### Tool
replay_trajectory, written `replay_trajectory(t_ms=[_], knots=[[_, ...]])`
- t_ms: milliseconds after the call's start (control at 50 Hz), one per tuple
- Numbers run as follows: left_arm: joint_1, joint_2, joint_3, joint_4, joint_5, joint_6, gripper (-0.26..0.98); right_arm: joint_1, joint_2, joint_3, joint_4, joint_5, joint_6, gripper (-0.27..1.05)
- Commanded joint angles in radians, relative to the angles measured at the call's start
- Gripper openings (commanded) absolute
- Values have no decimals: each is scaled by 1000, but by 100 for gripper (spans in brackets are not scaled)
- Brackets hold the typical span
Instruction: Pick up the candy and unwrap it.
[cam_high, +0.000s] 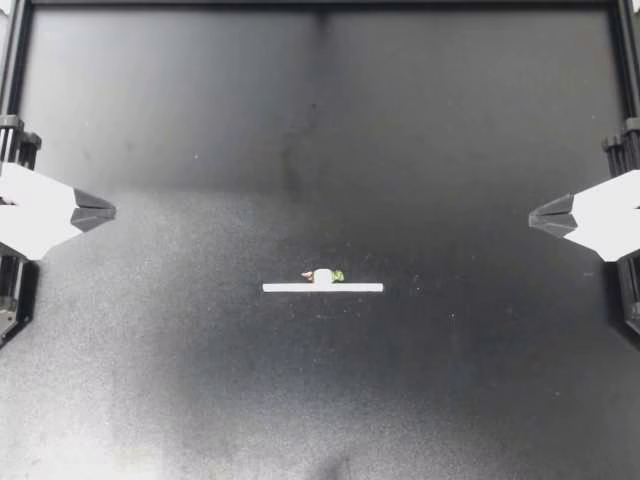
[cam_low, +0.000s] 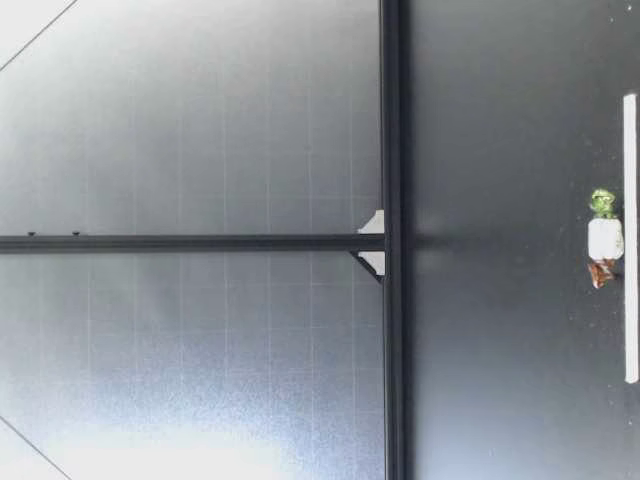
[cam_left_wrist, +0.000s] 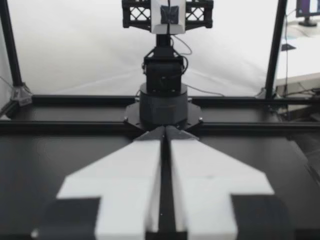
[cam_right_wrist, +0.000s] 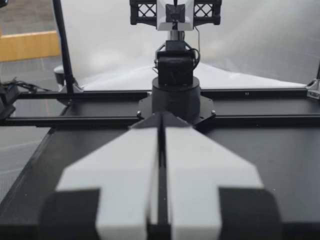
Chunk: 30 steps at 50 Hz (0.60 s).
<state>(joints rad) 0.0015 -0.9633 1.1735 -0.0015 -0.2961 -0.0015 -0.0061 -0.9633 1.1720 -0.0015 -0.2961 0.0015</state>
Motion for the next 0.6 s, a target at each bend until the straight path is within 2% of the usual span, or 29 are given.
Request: replay_trajectory(t_ms=[0,300,580], knots=[[11,11,-11,-3,-25,5,-8,-3,9,-11,-2,-11,-3,-12],[11,17,32,-2,-92,6,-10,-12,78,-41,-3,-66,-3,-12],[12,52,35,-2,-98,3,-10,-69,357,-160,-3,-5,6,-11]])
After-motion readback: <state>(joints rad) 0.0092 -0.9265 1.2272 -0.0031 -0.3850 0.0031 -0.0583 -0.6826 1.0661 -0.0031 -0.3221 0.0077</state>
